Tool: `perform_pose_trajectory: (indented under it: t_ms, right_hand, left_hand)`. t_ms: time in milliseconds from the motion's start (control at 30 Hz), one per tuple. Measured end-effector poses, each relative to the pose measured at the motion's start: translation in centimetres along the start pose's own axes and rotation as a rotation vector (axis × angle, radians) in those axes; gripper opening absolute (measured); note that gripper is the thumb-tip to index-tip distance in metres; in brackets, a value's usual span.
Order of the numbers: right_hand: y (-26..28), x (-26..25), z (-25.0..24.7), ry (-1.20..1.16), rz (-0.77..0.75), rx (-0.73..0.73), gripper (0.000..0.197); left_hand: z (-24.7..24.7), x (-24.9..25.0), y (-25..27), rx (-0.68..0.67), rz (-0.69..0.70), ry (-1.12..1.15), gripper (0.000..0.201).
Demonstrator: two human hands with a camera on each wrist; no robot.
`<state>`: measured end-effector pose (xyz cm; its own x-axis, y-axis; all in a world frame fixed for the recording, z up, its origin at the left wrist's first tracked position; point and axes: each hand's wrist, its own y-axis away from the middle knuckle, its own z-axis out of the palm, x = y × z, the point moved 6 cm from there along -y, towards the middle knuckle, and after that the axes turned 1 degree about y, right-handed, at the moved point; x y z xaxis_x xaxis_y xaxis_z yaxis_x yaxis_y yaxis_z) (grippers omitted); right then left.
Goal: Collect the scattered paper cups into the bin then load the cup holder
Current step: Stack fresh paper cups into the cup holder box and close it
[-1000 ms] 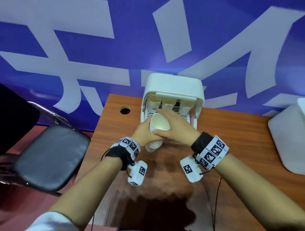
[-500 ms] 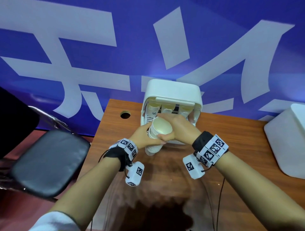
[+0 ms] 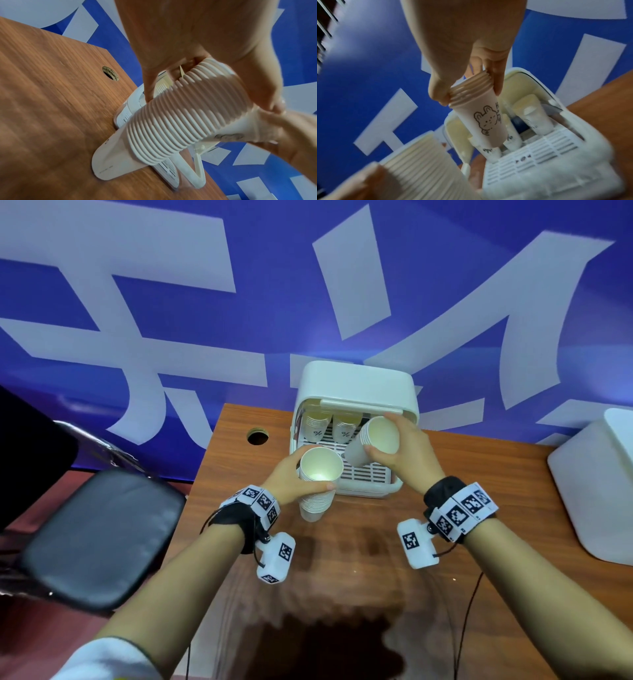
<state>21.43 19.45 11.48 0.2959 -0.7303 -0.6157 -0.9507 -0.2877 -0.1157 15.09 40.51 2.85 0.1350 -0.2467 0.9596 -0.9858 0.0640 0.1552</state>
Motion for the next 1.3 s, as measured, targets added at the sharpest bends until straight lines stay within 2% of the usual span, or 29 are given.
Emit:
perform_pose_trajectory:
  t_ms: [200,300,367,500,667,800,933,1033,1067,1167,1233,1300]
  right_hand:
    - [-2.0,5.4,4.6,0.114,0.137,-0.072,0.072]
    - [-3.6,7.0,5.5,0.215,0.187,-0.075,0.07]
    - [-4.5,7.8,6.0,0.293,0.206,-0.108,0.071]
    - [-5.7,8.8,6.9,0.409,0.183,-0.181,0.072]
    - [-6.2,9.5,7.3,0.414,0.255,-0.178,0.072]
    - [-6.5,10.0,7.4,0.414,0.323,-0.184,0.08]
    - [-6.3,9.1,7.1,0.462,0.327,-0.177,0.088]
    - [-6.0,7.3,6.2,0.45,0.292,-0.093,0.075]
    - [-5.7,6.7,6.1,0.424,0.264,-0.106,0.069]
    - [-4.2,5.5,6.3,0.294,0.169,-0.3,0.055]
    - [-3.3,3.9,5.4,0.2,0.097,-0.32,0.044]
    - [-2.5,1.3,4.4,0.101,0.014,-0.334,0.037]
  left_hand:
    - [0.0,-0.1,-1.1,-0.024,-0.019,0.006,0.073]
    - [0.0,-0.3,-1.3,-0.029,-0.033,0.004,0.082]
    - [0.1,-0.4,-1.2,-0.024,-0.035,0.007,0.08]
    - [0.2,-0.4,-1.0,-0.017,-0.018,-0.004,0.071]
    - [0.3,-0.6,-1.1,-0.021,-0.038,0.009,0.078]
    - [0.7,-0.4,-1.3,-0.035,-0.024,-0.008,0.076]
    - [0.7,-0.1,-1.4,-0.028,-0.023,-0.02,0.074]
    - [1.0,0.1,-1.4,-0.036,-0.01,-0.054,0.074]
    - [1.2,0.1,-1.4,-0.045,-0.015,-0.062,0.074]
    - [1.7,0.1,-1.6,-0.069,-0.038,-0.083,0.08]
    - [2.0,0.2,-1.6,-0.08,-0.022,-0.152,0.094]
    - [2.4,0.3,-1.5,-0.087,-0.002,-0.203,0.098]
